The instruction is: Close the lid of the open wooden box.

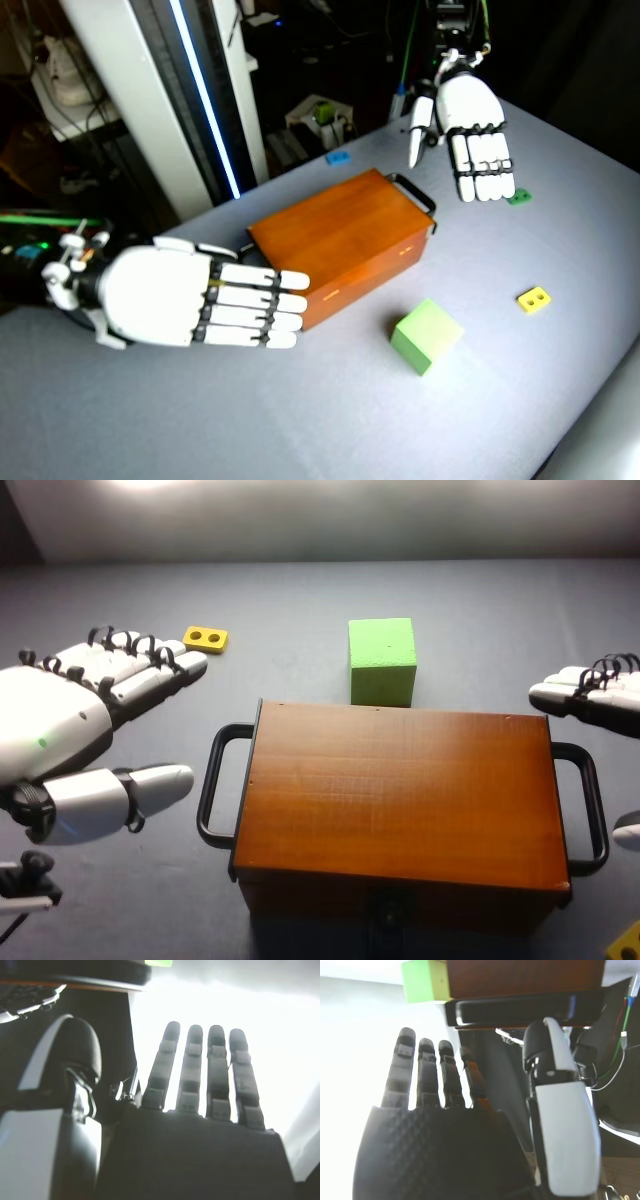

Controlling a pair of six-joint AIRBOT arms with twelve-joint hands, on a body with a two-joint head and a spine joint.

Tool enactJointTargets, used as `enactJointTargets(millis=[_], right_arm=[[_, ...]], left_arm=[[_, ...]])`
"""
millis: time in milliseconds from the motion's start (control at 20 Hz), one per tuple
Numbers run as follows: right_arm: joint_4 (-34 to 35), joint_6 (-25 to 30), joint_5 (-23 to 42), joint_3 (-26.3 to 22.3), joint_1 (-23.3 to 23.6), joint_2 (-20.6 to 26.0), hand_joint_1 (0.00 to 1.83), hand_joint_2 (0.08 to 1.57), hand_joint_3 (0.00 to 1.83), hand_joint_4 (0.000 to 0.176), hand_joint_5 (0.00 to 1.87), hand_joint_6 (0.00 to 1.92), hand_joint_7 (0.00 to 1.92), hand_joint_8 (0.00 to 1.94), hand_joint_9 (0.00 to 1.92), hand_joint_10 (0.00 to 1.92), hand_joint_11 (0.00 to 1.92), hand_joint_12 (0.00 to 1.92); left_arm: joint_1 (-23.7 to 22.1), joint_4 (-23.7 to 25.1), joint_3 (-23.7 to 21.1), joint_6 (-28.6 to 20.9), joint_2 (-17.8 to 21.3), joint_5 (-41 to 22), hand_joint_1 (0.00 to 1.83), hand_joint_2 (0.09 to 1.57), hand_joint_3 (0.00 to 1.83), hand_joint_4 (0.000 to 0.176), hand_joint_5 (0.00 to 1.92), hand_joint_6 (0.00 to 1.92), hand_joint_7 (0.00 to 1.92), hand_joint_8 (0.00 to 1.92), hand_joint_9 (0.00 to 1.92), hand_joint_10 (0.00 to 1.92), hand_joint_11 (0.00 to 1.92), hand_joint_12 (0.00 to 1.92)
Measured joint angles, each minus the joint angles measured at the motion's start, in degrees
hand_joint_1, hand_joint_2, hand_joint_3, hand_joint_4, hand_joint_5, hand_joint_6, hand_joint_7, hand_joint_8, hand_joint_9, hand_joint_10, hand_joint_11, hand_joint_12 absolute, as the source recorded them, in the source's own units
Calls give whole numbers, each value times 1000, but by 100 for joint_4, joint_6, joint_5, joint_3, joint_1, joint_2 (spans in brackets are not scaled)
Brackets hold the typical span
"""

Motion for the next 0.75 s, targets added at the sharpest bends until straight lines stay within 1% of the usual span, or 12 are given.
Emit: enactJointTargets(millis=[50, 100, 150, 200, 250, 300, 400, 450, 500, 650, 700, 750], right_arm=[[129, -11, 122, -4, -2, 44, 741, 1195, 7, 53, 5, 1, 26, 2, 0, 0, 38, 1], [330, -59, 334, -39, -2, 122, 705, 1205, 9, 90, 16, 5, 41, 6, 3, 1, 33, 0], [470, -168, 566, -48, -2, 179, 681, 1225, 13, 88, 23, 5, 24, 2, 0, 0, 6, 0], [697, -319, 953, -61, 0, 229, 666, 1222, 9, 103, 40, 10, 26, 3, 0, 0, 0, 0], [872, -426, 1257, -66, 0, 238, 614, 1241, 14, 72, 33, 5, 28, 3, 1, 0, 14, 5], [992, -525, 1537, -70, 0, 238, 628, 1291, 16, 26, 68, 11, 58, 9, 30, 7, 36, 11], [1233, -684, 2100, -144, 7, 201, 541, 1288, 0, 31, 135, 9, 123, 9, 109, 12, 139, 36], [1344, -839, 2455, -203, 7, 190, 463, 1271, 0, 49, 130, 4, 135, 9, 125, 13, 145, 33], [1392, -931, 2778, -247, 7, 190, 558, 1290, 0, 0, 189, 7, 220, 10, 194, 11, 190, 27], [1484, -1005, 3318, -376, 138, 293, 593, 1411, 4, 0, 183, 0, 378, 4, 432, 11, 345, 20], [1475, -1036, 3364, -376, 208, 304, 593, 1411, 4, 0, 183, 0, 378, 4, 432, 11, 345, 20], [1478, -1045, 3390, -378, 289, 310, 674, 1418, 0, 27, 193, 5, 232, 0, 322, 1, 289, 3]], left_arm=[[0, 0, -63, -9, 70, -190, 0, 1354, 0, 0, 3, 0, 1, 0, 3, 0, 4, 5], [-4, 44, -76, -22, 133, -472, 0, 1332, 0, 0, 63, 3, 61, 5, 69, 9, 66, 43], [-37, 44, -76, -24, 162, -734, 0, 1277, 21, 0, 60, 0, 68, 0, 85, 10, 12, 214], [-120, 7, -74, -31, 188, -1093, 0, 1281, 21, 0, 15, 0, 18, 0, 55, 3, 2, 211], [-201, -9, -37, -136, 190, -1394, 0, 1341, 12, 0, 56, 3, 49, 3, 73, 4, 0, 297], [-278, 17, 42, -243, 179, -1681, 0, 1361, 8, 0, 40, 13, 15, 3, 14, 0, 0, 92], [-376, -37, 103, -343, 111, -2120, 0, 1423, 0, 0, 49, 2, 9, 0, 6, 0, 0, 14], [-376, -87, 103, -374, 79, -2339, 0, 1399, 0, 0, 9, 0, 1, 0, 0, 0, 7, 6], [-337, -76, 103, -435, 72, -2522, 0, 1448, 8, 0, 16, 5, 37, 13, 43, 15, 51, 25], [9, -358, 129, -841, 42, -3163, 91, 1448, 0, 0, 0, 0, 16, 4, 17, 4, 50, 39], [59, -505, 245, -1054, -39, -3305, 91, 1448, 0, 0, 0, 0, 16, 4, 17, 4, 50, 39], [129, -745, 345, -1355, -140, -3504, 96, 1440, 7, 0, 0, 0, 71, 4, 69, 11, 9, 374]])
